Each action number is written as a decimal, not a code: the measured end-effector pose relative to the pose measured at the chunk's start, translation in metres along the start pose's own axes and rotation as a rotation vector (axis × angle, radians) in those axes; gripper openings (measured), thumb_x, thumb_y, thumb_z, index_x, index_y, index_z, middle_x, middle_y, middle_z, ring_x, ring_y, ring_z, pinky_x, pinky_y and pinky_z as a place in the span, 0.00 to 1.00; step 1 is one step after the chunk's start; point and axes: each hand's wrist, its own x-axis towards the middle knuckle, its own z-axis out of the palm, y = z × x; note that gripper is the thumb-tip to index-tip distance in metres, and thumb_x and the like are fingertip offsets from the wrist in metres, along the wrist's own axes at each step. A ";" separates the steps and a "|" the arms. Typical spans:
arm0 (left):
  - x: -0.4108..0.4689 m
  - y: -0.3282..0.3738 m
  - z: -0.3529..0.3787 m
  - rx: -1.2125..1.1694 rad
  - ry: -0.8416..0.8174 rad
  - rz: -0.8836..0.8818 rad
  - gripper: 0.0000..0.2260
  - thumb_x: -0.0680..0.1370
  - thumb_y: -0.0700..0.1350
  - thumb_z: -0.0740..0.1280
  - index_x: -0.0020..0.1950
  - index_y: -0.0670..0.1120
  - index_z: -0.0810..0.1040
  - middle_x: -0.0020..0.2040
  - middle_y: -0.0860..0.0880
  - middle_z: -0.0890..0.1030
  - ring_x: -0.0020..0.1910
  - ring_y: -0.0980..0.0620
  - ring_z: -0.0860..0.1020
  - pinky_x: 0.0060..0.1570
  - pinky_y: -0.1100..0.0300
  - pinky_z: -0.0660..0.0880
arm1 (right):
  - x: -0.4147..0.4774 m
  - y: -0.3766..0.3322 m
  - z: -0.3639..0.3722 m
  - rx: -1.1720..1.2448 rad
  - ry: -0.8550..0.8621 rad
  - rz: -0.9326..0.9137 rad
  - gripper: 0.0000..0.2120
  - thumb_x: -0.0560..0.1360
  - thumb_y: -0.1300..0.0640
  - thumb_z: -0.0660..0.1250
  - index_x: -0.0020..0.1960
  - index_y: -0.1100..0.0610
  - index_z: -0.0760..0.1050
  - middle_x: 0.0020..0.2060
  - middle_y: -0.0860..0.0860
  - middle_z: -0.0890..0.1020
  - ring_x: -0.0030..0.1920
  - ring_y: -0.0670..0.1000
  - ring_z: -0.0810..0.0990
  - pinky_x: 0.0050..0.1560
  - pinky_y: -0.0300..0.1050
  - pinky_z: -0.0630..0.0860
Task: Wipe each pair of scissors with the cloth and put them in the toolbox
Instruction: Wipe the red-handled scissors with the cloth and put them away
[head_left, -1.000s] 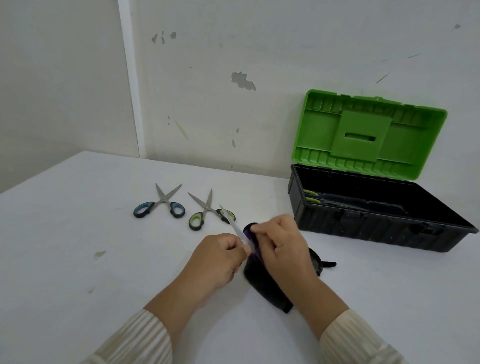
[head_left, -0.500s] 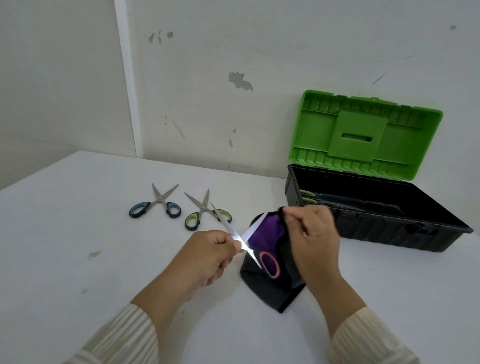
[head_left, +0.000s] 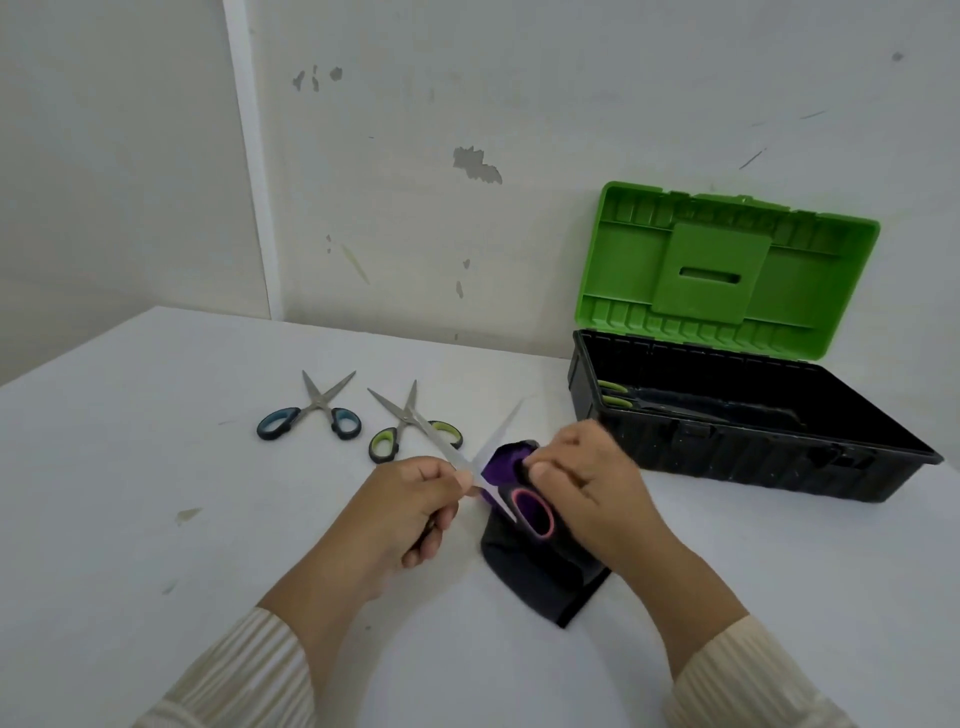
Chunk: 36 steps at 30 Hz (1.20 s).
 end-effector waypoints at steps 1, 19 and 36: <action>0.000 0.000 -0.002 -0.022 -0.012 0.000 0.11 0.78 0.44 0.65 0.45 0.36 0.77 0.29 0.47 0.73 0.19 0.54 0.65 0.21 0.66 0.57 | -0.001 -0.004 0.003 -0.030 -0.121 -0.027 0.11 0.75 0.48 0.62 0.45 0.52 0.80 0.45 0.46 0.72 0.45 0.40 0.72 0.42 0.29 0.66; 0.012 -0.010 0.018 -0.679 0.011 -0.042 0.07 0.79 0.41 0.63 0.42 0.42 0.76 0.34 0.46 0.83 0.34 0.51 0.81 0.37 0.57 0.80 | -0.003 -0.010 0.022 0.068 -0.203 -0.052 0.14 0.76 0.48 0.61 0.36 0.53 0.77 0.36 0.48 0.72 0.39 0.40 0.72 0.38 0.27 0.65; 0.000 -0.012 0.035 0.027 0.152 0.179 0.07 0.80 0.41 0.60 0.46 0.44 0.78 0.32 0.43 0.79 0.30 0.48 0.76 0.33 0.58 0.71 | 0.003 -0.019 0.032 0.015 0.216 -0.116 0.07 0.72 0.65 0.66 0.47 0.58 0.81 0.41 0.44 0.72 0.42 0.37 0.72 0.46 0.22 0.66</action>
